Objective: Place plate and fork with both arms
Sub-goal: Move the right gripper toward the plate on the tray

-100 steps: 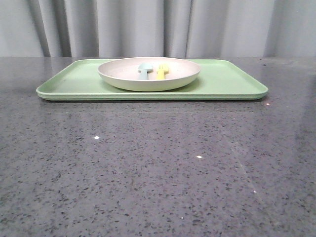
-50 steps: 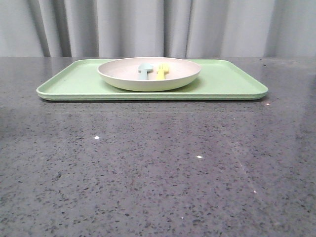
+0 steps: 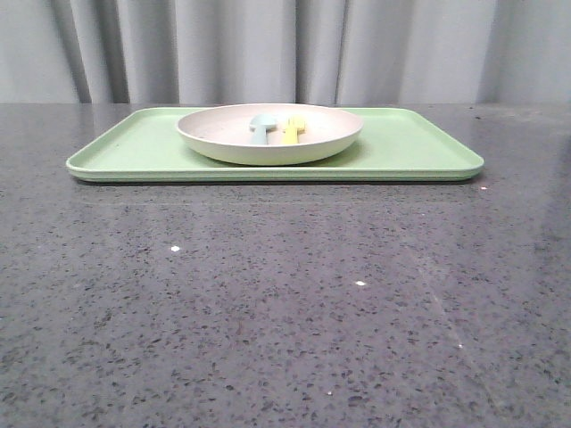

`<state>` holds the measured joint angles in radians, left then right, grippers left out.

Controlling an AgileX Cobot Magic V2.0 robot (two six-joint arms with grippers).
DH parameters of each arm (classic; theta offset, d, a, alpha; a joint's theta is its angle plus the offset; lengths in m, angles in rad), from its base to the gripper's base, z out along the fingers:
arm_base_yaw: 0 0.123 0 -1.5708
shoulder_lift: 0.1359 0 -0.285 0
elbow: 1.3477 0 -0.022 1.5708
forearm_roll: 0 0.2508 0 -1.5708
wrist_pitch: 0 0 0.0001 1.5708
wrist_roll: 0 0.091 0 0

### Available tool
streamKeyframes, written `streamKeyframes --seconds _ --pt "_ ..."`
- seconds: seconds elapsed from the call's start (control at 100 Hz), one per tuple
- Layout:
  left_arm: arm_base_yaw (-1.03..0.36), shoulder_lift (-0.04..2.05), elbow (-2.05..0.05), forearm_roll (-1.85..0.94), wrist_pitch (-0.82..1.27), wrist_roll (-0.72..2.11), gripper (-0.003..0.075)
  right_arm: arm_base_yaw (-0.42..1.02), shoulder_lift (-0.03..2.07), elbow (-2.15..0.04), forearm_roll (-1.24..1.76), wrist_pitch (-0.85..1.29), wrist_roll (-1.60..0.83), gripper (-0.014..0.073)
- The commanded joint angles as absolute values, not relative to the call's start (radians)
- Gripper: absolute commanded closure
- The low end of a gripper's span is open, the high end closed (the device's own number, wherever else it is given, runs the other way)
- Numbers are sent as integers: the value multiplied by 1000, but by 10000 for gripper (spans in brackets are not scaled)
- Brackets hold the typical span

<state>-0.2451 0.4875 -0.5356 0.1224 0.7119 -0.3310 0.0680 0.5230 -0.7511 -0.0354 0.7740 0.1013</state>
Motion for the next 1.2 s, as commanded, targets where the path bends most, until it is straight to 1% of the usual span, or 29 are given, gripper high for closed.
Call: streamKeyframes --seconds 0.0,0.39,0.54,0.8,1.19 --pt "-243 465 -528 116 633 -347 311 67 534 -787 -44 704 94 198" --pt "-243 457 -503 116 629 -347 311 67 534 -787 -28 694 94 198" --pt "-243 457 -503 116 629 -347 311 67 589 -813 14 688 93 198" --pt "-243 457 -503 116 629 -347 311 96 828 -974 105 682 41 198" --pt "-243 457 -503 116 629 -347 311 301 1258 -1329 105 664 44 198"
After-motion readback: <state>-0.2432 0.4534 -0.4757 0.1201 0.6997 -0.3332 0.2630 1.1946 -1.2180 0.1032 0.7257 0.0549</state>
